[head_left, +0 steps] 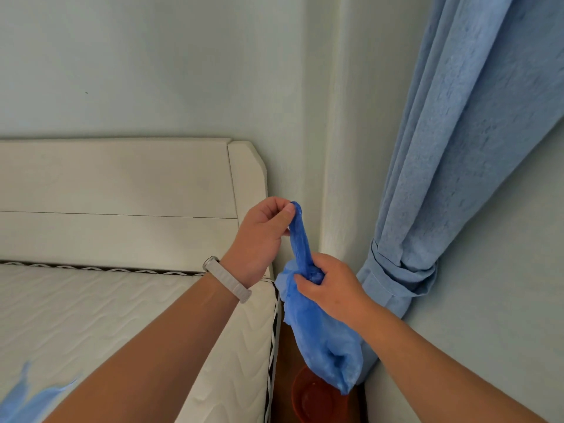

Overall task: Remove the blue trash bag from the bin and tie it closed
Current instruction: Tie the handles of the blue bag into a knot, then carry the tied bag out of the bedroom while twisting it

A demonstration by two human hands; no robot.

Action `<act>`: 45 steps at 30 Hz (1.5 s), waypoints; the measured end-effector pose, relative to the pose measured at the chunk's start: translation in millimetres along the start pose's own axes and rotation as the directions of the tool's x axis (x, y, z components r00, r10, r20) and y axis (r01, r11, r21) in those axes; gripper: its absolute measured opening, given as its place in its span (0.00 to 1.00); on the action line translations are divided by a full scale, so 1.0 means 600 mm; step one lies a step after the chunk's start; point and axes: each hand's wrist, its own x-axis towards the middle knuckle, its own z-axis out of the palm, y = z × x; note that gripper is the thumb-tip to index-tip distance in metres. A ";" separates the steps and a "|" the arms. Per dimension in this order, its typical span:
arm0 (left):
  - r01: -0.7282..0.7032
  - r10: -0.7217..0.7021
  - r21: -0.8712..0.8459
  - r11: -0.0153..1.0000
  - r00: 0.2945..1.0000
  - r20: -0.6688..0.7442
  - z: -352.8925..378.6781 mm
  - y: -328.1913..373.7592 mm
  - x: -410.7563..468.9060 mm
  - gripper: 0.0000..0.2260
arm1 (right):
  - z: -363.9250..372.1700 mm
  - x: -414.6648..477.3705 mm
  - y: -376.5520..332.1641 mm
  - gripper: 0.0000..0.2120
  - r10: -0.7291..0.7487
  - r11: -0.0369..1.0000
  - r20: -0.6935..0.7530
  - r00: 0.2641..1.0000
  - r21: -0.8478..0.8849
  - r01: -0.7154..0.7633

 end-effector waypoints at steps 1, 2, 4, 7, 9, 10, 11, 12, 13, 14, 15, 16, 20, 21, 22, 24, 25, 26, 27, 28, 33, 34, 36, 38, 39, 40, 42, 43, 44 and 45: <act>-0.003 0.003 -0.011 1.000 1.000 -0.022 -0.007 0.005 -0.006 0.08 | 0.004 -0.003 -0.006 0.12 -0.009 1.000 -0.001 1.000 -0.009 0.009; -0.007 0.006 -0.018 1.000 0.999 -0.041 -0.014 0.012 -0.012 0.08 | 0.006 -0.004 -0.013 0.14 -0.019 1.000 0.000 1.000 -0.010 0.019; -0.019 0.018 -0.015 1.000 0.998 -0.058 -0.026 0.026 -0.025 0.08 | 0.010 -0.008 -0.027 0.15 -0.031 0.999 0.010 0.999 -0.005 0.031; -0.028 0.029 0.025 0.999 0.998 -0.055 -0.035 0.043 -0.048 0.08 | 0.019 -0.019 -0.045 0.13 -0.038 0.999 0.042 0.998 0.012 0.038; -0.023 0.026 0.059 0.998 0.998 -0.054 -0.038 0.053 -0.067 0.09 | 0.027 -0.031 -0.057 0.10 -0.044 0.999 0.074 0.996 0.012 0.044; -0.022 0.026 0.074 0.997 0.998 -0.054 -0.040 0.058 -0.076 0.09 | 0.030 -0.037 -0.063 0.10 -0.052 0.999 0.087 0.995 0.010 0.052; -0.027 0.031 0.085 0.996 0.998 -0.055 -0.043 0.064 -0.086 0.09 | 0.033 -0.044 -0.069 0.09 -0.062 0.998 0.096 0.993 0.011 0.062; -0.034 0.039 0.090 0.995 0.998 -0.054 -0.046 0.070 -0.096 0.09 | 0.034 -0.052 -0.074 0.09 -0.071 0.997 0.098 0.993 0.018 0.069; -0.042 0.047 0.094 0.995 0.997 -0.053 -0.051 0.075 -0.106 0.09 | 0.036 -0.060 -0.078 0.08 -0.075 0.997 0.091 0.993 0.030 0.072; -0.048 0.054 0.100 0.994 0.997 -0.055 -0.056 0.080 -0.115 0.08 | 0.038 -0.071 -0.082 0.07 -0.077 0.996 0.078 0.994 0.044 0.074; -0.051 0.058 0.102 0.993 0.997 -0.058 -0.062 0.084 -0.124 0.08 | 0.041 -0.081 -0.088 0.06 -0.079 0.996 0.063 0.995 0.055 0.076; -0.052 0.059 0.094 0.994 0.996 -0.064 -0.067 0.088 -0.135 0.07 | 0.045 -0.093 -0.093 0.05 -0.088 0.995 0.051 0.995 0.061 0.084; -0.035 0.038 0.028 0.999 0.993 -0.114 -0.084 0.096 -0.181 0.08 | 0.062 -0.142 -0.107 0.14 -0.172 0.985 0.061 0.983 0.040 0.170; -0.033 0.034 0.017 0.999 0.992 -0.120 -0.087 0.098 -0.194 0.08 | 0.064 -0.155 -0.108 0.16 -0.189 0.982 0.075 0.979 0.025 0.187; -0.032 0.033 0.010 0.999 0.992 -0.123 -0.088 0.101 -0.208 0.08 | 0.066 -0.167 -0.109 0.16 -0.202 0.979 0.082 0.976 0.013 0.201; -0.030 0.030 0.003 1.000 0.991 -0.130 -0.091 0.108 -0.238 0.07 | 0.070 -0.189 -0.117 0.16 -0.221 0.975 0.069 0.973 0.017 0.220; -0.028 0.028 0.003 1.000 0.990 -0.137 -0.093 0.112 -0.252 0.07 | 0.074 -0.201 -0.124 0.15 -0.236 0.972 0.062 0.970 0.033 0.234; -0.029 0.030 0.005 1.000 0.989 -0.146 -0.097 0.116 -0.267 0.07 | 0.080 -0.212 -0.130 0.14 -0.257 0.966 0.065 0.964 0.049 0.254; -0.031 0.032 0.006 0.999 0.987 -0.156 -0.102 0.121 -0.281 0.07 | 0.088 -0.224 -0.137 0.13 -0.280 0.959 0.077 0.957 0.059 0.276; -0.033 0.033 0.003 0.999 0.985 -0.167 -0.108 0.125 -0.295 0.06 | 0.096 -0.237 -0.142 0.13 -0.302 0.953 0.095 0.949 0.065 0.296; -0.004 -0.003 -0.032 0.999 0.976 -0.217 -0.134 0.140 -0.367 0.06 | 0.131 -0.284 -0.161 0.10 -0.380 0.925 0.178 0.907 0.057 0.377; 0.004 -0.012 -0.034 0.999 0.976 -0.219 -0.138 0.141 -0.379 0.06 | 0.138 -0.288 -0.165 0.10 -0.384 0.923 0.203 0.901 0.058 0.381; 0.014 -0.025 -0.050 0.999 0.973 -0.228 -0.145 0.140 -0.404 0.05 | 0.153 -0.296 -0.171 0.10 -0.374 0.927 0.243 0.895 0.068 0.369; 0.014 -0.035 -0.085 0.996 0.968 -0.250 -0.157 0.138 -0.426 0.05 | 0.167 -0.305 -0.179 0.10 -0.371 0.927 0.267 0.889 0.062 0.369; 0.015 -0.041 -0.102 0.995 0.964 -0.264 -0.166 0.138 -0.439 0.05 | 0.175 -0.311 -0.182 0.11 -0.371 0.927 0.284 0.884 0.057 0.371; 0.015 -0.045 -0.110 0.994 0.960 -0.278 -0.176 0.137 -0.452 0.05 | 0.184 -0.316 -0.185 0.12 -0.369 0.927 0.306 0.878 0.057 0.370; 0.005 -0.039 -0.114 0.993 0.952 -0.305 -0.199 0.135 -0.479 0.05 | 0.202 -0.327 -0.190 0.14 -0.369 0.926 0.345 0.863 0.060 0.372; -0.001 -0.036 -0.114 0.993 0.946 -0.322 -0.210 0.133 -0.494 0.05 | 0.212 -0.333 -0.193 0.15 -0.370 0.925 0.365 0.854 0.063 0.373; -0.004 -0.036 -0.115 0.993 0.939 -0.343 -0.221 0.132 -0.512 0.05 | 0.224 -0.339 -0.198 0.15 -0.367 0.926 0.388 0.845 0.068 0.371; -0.005 -0.040 -0.119 0.993 0.930 -0.366 -0.231 0.131 -0.530 0.05 | 0.237 -0.346 -0.203 0.15 -0.364 0.927 0.412 0.836 0.075 0.366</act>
